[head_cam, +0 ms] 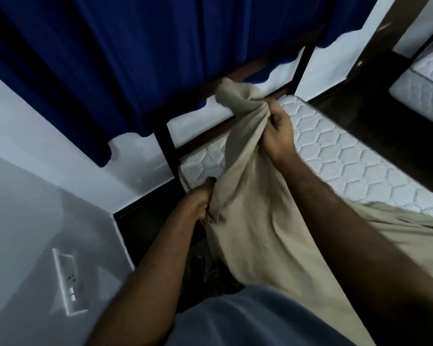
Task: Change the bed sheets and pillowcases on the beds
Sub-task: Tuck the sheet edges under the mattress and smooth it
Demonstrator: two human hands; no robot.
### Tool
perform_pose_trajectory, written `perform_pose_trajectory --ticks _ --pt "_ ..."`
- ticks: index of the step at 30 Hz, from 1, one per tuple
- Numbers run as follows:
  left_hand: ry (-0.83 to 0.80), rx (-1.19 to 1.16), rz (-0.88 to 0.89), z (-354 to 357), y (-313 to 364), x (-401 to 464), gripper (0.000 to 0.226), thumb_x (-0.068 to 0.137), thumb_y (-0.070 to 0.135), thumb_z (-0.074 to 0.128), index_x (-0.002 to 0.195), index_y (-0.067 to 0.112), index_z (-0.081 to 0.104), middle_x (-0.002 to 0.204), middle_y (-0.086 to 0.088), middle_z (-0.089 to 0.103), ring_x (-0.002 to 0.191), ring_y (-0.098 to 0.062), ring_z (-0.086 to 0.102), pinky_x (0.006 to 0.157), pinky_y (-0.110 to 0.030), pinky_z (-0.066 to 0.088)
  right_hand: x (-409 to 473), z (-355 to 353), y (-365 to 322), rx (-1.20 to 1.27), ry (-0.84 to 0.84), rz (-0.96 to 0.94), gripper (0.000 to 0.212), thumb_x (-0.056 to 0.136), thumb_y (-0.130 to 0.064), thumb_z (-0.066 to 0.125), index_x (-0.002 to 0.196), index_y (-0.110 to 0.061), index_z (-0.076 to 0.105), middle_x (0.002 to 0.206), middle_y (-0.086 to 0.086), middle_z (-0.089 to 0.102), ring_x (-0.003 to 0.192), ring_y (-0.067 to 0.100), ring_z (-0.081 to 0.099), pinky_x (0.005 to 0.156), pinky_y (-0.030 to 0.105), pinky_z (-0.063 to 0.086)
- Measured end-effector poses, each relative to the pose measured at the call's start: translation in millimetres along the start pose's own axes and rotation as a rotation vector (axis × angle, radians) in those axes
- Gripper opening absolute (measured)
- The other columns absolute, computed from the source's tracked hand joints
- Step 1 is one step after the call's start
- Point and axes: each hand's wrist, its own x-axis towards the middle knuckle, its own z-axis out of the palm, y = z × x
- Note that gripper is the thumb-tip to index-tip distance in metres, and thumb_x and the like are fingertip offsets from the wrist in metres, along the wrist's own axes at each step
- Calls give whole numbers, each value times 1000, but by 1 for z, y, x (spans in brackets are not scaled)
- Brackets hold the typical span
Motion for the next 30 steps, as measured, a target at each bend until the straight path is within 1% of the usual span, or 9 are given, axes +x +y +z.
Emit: perform_pose_trajectory --ticks 6,9,12,15,20,23,25,27,30 --pt "-149 104 195 29 21 -2 34 103 18 54 136 9 55 101 -4 65 82 -17 64 70 -30 54 -11 -16 -19 355 39 123 20 98 1 47 99 -10 64 92 -13 72 90 2 64 87 21 51" --pt "-113 -136 408 46 36 -5 57 94 50 64 141 21 53 113 4 72 91 -15 71 66 -28 58 -17 -30 -25 459 -19 155 28 101 -1 45 123 5 62 117 13 69 112 23 64 104 40 49" --pt "-122 -426 476 54 59 -10 89 74 76 63 141 18 52 122 -9 71 91 -19 74 69 -32 59 -24 -45 -28 424 -112 167 32 103 -2 44 130 -1 61 126 17 67 120 28 62 106 39 48" --pt "-194 -614 454 49 85 -10 87 76 74 69 139 16 57 128 -22 66 116 -39 66 100 -59 51 -24 -64 -25 287 -244 164 34 96 3 48 122 -8 68 111 18 72 103 28 67 91 38 54" --pt "-200 -829 614 37 124 -36 42 106 39 40 118 8 66 114 -15 71 117 -27 63 111 -41 42 -19 -81 -54 365 -666 260 38 65 7 40 78 -5 74 60 19 66 48 20 56 50 22 44" --pt "-317 -791 674 35 136 -58 37 105 30 38 118 8 64 108 -10 66 115 -22 55 115 -36 34 1 -71 -68 388 -436 239 33 67 5 41 75 -7 71 66 17 66 44 18 49 44 23 35" --pt "-424 -612 687 38 138 -76 42 104 32 40 131 6 59 119 -12 62 121 -25 49 118 -38 29 21 -60 -60 204 -279 182 39 78 -1 50 109 -16 69 99 12 70 59 20 55 47 27 37" --pt "-528 -456 711 37 139 -92 50 102 37 45 142 7 55 134 -14 58 123 -26 52 116 -41 33 29 -52 -58 75 -431 198 62 87 -5 61 139 -34 47 127 1 61 82 16 63 61 30 51" --pt "-517 -299 798 27 140 -102 47 103 40 46 141 15 58 139 -11 61 128 -23 57 116 -40 37 20 -42 -67 -97 -734 259 48 95 3 62 121 -36 49 112 -16 60 92 -9 60 90 25 52"
